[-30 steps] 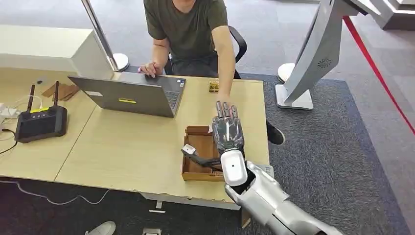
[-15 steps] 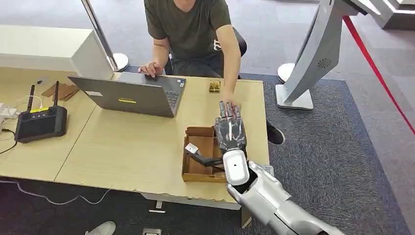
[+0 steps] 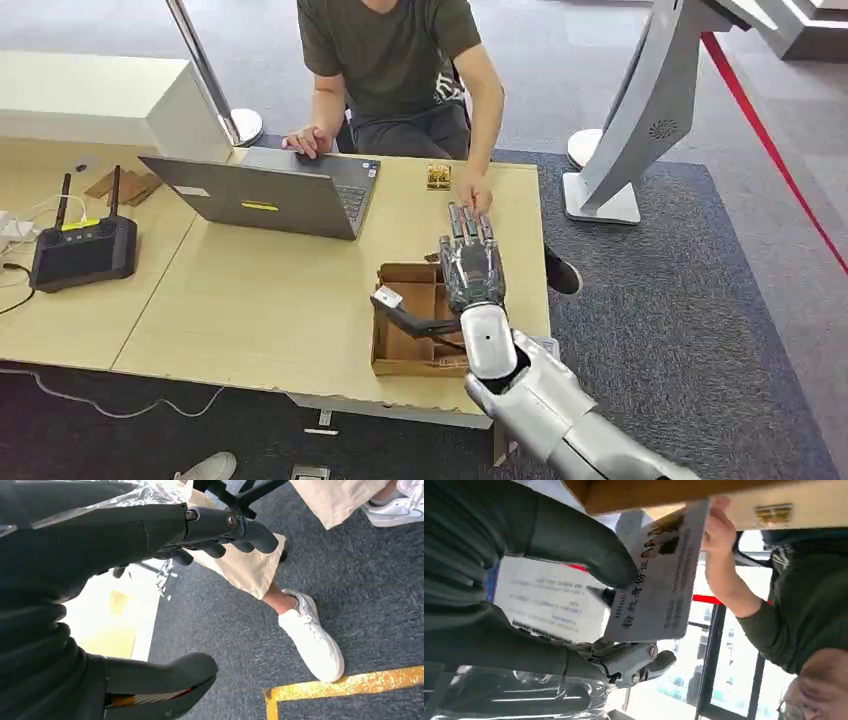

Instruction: Pass the card to the sensor for recognition and then transmit it.

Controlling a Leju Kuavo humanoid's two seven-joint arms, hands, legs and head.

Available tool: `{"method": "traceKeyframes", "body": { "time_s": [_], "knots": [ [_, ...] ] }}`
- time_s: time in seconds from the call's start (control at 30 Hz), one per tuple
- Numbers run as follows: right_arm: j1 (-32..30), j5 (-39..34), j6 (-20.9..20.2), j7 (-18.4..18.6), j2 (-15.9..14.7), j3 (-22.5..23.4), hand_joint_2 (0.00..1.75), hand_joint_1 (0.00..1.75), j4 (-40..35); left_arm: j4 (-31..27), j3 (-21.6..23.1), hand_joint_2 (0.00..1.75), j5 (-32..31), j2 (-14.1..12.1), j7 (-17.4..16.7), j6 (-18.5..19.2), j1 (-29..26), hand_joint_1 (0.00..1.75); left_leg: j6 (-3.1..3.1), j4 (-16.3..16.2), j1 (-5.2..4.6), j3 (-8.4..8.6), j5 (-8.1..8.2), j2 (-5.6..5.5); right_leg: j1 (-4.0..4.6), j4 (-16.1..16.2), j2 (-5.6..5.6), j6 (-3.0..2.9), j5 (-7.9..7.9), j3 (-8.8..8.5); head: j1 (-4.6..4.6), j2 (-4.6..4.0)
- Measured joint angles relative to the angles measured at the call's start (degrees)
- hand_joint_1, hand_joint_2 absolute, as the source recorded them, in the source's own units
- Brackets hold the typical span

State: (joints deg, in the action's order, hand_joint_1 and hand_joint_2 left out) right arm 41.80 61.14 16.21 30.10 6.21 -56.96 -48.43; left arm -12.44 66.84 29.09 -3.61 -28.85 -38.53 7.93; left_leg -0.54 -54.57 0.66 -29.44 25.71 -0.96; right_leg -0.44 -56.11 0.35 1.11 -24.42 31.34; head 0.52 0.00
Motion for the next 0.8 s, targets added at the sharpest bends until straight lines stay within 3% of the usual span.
{"method": "traceKeyframes", "body": {
  "time_s": [0.17, 0.43, 0.8],
  "knots": [
    [-2.38, -12.76, 10.43, -3.59, -2.88, 4.0, 1.75, 1.75, -8.8, 0.0, 0.0, 1.75, -0.31, -0.11, 0.57, 0.17, -0.48, 0.0, 0.01, -0.01, -0.01, 0.0, 0.0, 0.0, -0.01, 0.02, 0.0, 0.0, 0.0, 0.0, 0.0, 0.0],
    [-4.57, -16.84, 17.82, -3.02, -9.29, 9.97, 1.75, 1.75, -24.9, 0.0, 0.0, 1.75, -0.35, -0.5, 2.08, 0.04, -1.21, 0.0, 0.01, -0.02, -0.03, 0.04, 0.01, 0.02, -0.02, 0.04, 0.02, 0.0, 0.0, -0.01, 0.0, 0.0],
    [-7.04, -17.78, 19.72, -3.04, -14.12, 13.84, 1.75, 1.75, -36.17, 0.0, 0.0, 1.75, -0.37, -0.63, 2.21, -0.2, -1.39, 0.0, 0.01, -0.01, -0.02, 0.02, 0.01, 0.02, -0.01, 0.02, 0.02, 0.0, 0.0, -0.02, 0.0, 0.0]
  ]
}}
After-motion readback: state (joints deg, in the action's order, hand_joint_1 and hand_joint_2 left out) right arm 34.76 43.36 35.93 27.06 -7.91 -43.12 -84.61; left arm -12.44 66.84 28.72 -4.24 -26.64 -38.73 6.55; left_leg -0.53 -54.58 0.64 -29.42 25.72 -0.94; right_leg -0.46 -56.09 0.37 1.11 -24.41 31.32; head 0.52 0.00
